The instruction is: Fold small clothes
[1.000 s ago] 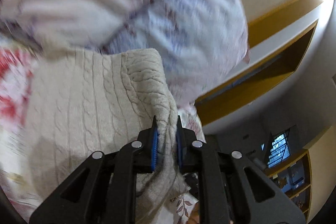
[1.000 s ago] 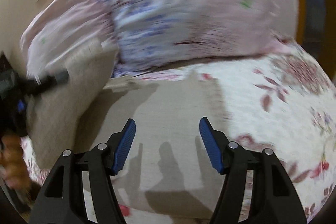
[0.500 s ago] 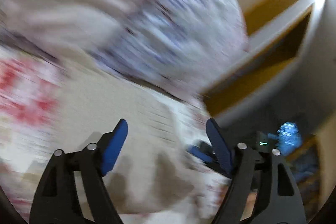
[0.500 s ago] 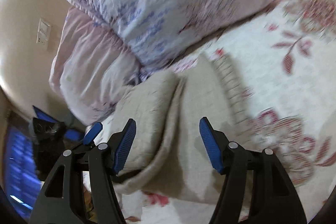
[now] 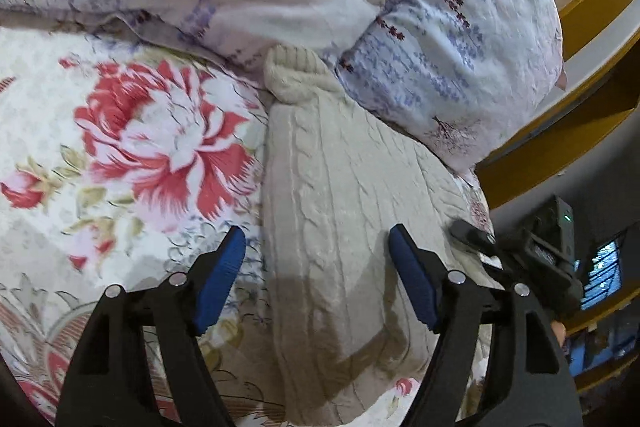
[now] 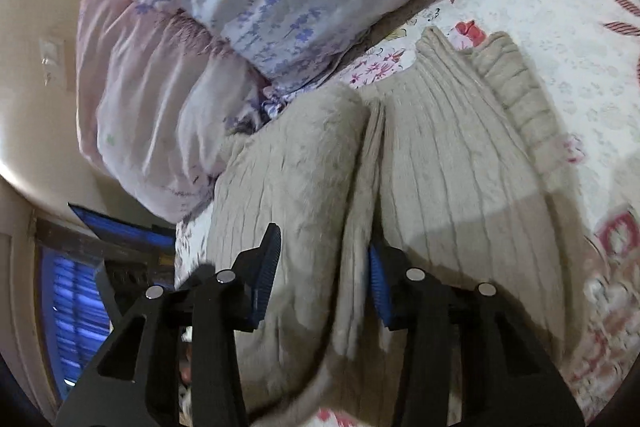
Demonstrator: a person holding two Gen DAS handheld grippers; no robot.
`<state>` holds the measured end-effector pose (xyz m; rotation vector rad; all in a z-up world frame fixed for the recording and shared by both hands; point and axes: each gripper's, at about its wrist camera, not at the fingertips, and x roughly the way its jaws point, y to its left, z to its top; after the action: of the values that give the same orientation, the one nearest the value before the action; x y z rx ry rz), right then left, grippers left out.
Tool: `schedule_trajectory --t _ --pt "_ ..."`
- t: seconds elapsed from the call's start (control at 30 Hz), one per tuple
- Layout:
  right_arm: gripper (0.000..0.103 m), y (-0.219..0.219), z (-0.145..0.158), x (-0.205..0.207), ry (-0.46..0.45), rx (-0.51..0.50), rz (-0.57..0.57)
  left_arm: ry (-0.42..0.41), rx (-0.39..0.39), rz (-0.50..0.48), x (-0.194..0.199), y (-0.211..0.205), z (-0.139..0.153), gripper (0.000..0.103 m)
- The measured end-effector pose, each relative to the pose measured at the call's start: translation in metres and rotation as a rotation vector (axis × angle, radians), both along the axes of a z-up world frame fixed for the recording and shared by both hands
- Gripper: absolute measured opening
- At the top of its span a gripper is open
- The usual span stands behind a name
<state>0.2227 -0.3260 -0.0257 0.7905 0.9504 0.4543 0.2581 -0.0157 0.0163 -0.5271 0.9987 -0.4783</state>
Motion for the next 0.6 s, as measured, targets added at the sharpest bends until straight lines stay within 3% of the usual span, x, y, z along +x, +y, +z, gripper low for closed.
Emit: schedule_trajectory --t 0.07,0.13,0.2,0.4,0.5,0.6 --pt "0.041 0.002 0.0 0.01 0.0 0.002 -0.018 0.005 -0.011 -0.009 0.001 -0.002 -0.003 0.073" --pt "0.02 0.003 0.003 0.017 -0.016 -0.034 -0.025 0.005 -0.009 -0.009 0.003 -0.005 0.0 0.076" --pt "0.017 0.007 0.014 0.015 -0.076 -0.109 -0.024 0.006 -0.014 -0.003 0.003 -0.004 0.0 0.079" --pt "0.016 -0.003 0.061 -0.018 -0.34 -0.297 -0.09 -0.01 -0.035 -0.003 -0.002 0.005 0.004 0.08" --pt "0.016 -0.015 0.067 -0.025 -0.35 -0.398 -0.136 -0.028 -0.028 -0.015 -0.005 0.002 0.006 0.08" --pt "0.016 -0.027 0.062 -0.027 -0.32 -0.426 -0.167 -0.042 -0.019 -0.037 -0.007 -0.004 0.007 0.08"
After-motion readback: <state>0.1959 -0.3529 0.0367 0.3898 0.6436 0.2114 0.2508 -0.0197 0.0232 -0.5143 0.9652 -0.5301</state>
